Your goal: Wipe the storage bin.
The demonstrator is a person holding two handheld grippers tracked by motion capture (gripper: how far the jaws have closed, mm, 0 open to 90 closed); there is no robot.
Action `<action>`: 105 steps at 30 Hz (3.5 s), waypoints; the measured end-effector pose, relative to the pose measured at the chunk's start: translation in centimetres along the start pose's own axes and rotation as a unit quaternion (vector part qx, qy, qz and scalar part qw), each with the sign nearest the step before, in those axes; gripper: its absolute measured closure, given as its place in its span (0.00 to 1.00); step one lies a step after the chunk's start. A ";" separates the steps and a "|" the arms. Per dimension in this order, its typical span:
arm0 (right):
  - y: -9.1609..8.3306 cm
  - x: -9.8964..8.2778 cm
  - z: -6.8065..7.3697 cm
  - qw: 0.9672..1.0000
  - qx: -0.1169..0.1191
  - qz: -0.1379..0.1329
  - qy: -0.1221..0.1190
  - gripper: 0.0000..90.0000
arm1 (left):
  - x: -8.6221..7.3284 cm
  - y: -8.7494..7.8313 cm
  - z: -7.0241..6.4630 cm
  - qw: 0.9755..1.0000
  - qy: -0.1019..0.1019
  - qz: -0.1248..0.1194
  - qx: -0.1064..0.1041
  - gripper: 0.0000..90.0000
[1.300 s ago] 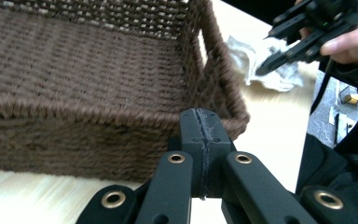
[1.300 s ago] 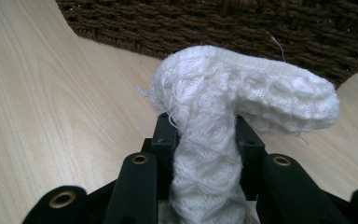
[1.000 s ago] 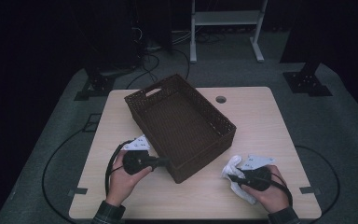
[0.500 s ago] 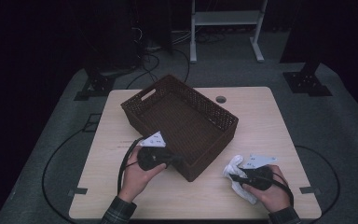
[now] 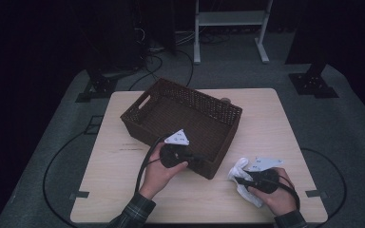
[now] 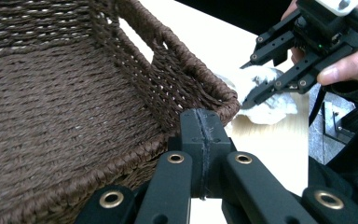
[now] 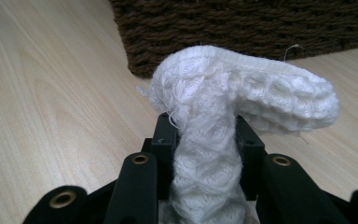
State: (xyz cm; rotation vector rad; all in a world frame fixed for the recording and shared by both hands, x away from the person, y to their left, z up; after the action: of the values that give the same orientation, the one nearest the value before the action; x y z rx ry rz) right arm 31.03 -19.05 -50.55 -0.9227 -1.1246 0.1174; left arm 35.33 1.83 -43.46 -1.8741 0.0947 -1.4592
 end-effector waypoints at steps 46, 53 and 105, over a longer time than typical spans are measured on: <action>-0.2 -0.2 -0.6 1.000 -0.012 -0.002 0.002 0.75 | -2.7 -8.1 12.2 0.991 0.009 -0.023 0.135 0.41; -0.1 -0.3 -0.7 1.000 -0.011 0.000 0.006 0.75 | -4.1 -9.1 14.9 0.989 -0.007 -0.016 0.148 0.38; 0.0 -0.4 -0.8 1.000 -0.011 0.002 0.008 0.75 | -5.1 -8.1 10.7 0.993 0.048 0.022 0.110 0.76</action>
State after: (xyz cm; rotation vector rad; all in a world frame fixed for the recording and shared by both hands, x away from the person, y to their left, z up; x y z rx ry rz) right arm 31.46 -19.72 -50.95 -0.9445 -1.1118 0.1002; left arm 39.79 15.51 -43.64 -1.6155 0.0202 -1.4675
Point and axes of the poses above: each handheld gripper's, and its own axes: y roughly forward along the jaws, x roughly out of its top, z roughly to its left, the point moved 7 cm from there along y, roughly forward along the jaws, and after that the axes turned 10 degrees about x, right-handed, at the moved point
